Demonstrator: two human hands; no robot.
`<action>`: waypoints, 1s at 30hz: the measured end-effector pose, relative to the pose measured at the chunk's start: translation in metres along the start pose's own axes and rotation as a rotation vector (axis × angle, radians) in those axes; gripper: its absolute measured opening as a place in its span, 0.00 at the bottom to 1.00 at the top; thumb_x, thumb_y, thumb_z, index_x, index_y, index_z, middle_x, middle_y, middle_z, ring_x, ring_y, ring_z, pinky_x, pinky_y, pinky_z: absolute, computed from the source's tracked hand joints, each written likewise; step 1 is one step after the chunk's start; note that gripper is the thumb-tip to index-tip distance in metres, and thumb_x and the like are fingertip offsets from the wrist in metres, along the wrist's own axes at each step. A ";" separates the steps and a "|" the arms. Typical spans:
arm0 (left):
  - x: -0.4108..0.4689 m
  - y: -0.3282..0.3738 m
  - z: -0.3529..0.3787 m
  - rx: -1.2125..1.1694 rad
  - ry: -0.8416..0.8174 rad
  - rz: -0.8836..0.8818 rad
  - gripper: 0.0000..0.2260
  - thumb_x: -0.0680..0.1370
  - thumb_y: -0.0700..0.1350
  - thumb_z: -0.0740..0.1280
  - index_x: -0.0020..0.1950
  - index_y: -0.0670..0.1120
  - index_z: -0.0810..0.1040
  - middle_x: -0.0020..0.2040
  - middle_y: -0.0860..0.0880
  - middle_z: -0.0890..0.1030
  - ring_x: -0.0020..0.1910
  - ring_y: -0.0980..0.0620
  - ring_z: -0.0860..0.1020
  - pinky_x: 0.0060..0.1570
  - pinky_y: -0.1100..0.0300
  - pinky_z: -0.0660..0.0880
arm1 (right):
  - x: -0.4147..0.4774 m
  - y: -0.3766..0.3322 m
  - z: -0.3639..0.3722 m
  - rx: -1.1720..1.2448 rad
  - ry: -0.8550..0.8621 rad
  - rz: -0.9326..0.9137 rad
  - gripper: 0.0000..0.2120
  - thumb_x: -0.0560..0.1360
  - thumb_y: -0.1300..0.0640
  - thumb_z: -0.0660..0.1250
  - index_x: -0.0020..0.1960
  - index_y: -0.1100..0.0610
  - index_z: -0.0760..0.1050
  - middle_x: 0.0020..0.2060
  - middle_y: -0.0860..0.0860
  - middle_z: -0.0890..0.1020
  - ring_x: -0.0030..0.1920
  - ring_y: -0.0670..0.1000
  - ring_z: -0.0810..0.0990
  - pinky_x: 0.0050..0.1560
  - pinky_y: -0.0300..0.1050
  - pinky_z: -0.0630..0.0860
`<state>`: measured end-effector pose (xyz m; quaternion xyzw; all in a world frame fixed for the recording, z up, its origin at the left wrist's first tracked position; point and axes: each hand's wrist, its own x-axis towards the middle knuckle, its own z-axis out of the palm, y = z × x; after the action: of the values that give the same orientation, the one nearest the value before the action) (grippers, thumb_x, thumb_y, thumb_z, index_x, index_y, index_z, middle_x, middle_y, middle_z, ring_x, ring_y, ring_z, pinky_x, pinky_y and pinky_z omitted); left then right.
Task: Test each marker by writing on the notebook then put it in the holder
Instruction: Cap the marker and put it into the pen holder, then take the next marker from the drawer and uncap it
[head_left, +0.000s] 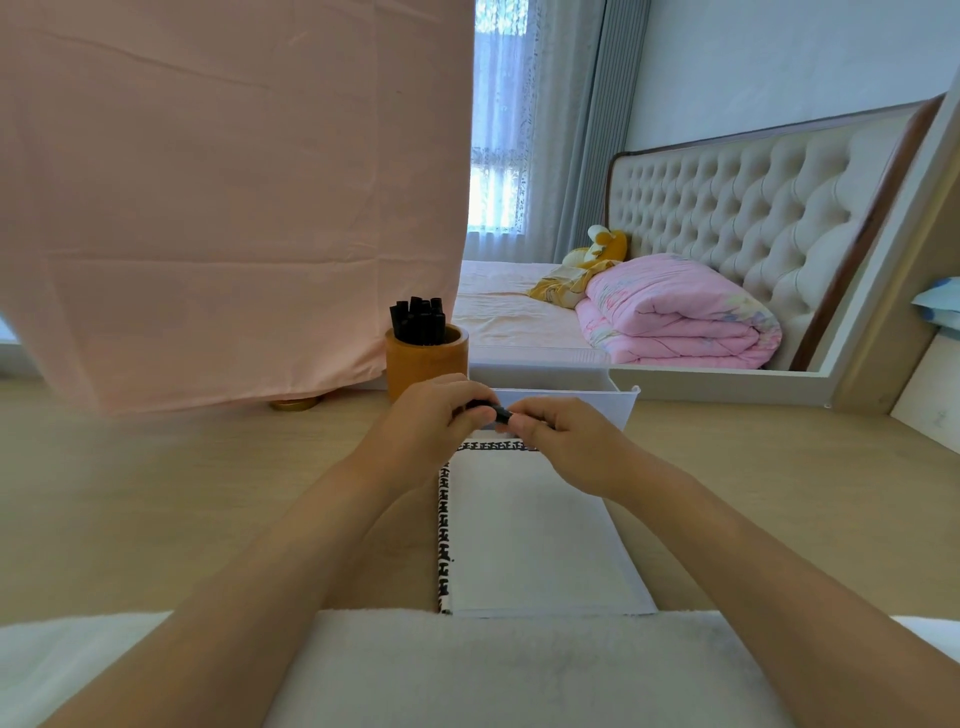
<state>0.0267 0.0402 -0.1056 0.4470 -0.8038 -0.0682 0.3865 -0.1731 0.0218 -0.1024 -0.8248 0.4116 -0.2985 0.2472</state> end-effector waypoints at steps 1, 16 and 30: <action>-0.001 -0.001 0.000 0.022 0.002 -0.012 0.07 0.80 0.45 0.67 0.56 0.51 0.81 0.44 0.55 0.78 0.44 0.58 0.76 0.41 0.68 0.69 | 0.001 -0.001 0.001 -0.012 -0.007 0.026 0.15 0.84 0.54 0.57 0.42 0.56 0.76 0.35 0.53 0.74 0.38 0.49 0.70 0.44 0.50 0.69; -0.025 -0.065 0.005 0.177 -0.127 -0.354 0.09 0.80 0.54 0.64 0.58 0.58 0.78 0.58 0.55 0.76 0.59 0.53 0.71 0.61 0.52 0.70 | 0.056 -0.050 -0.008 0.174 0.355 0.100 0.05 0.80 0.58 0.67 0.54 0.53 0.79 0.44 0.49 0.84 0.39 0.45 0.81 0.38 0.31 0.74; -0.023 -0.071 0.011 0.207 -0.112 -0.363 0.12 0.80 0.55 0.62 0.62 0.58 0.78 0.63 0.54 0.74 0.65 0.52 0.66 0.64 0.53 0.65 | 0.167 -0.060 0.016 -0.259 0.251 0.099 0.06 0.81 0.56 0.63 0.55 0.56 0.77 0.47 0.51 0.78 0.47 0.51 0.77 0.38 0.32 0.67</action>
<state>0.0731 0.0131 -0.1580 0.6172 -0.7331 -0.0783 0.2748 -0.0491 -0.0815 -0.0260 -0.7848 0.5143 -0.3310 0.0999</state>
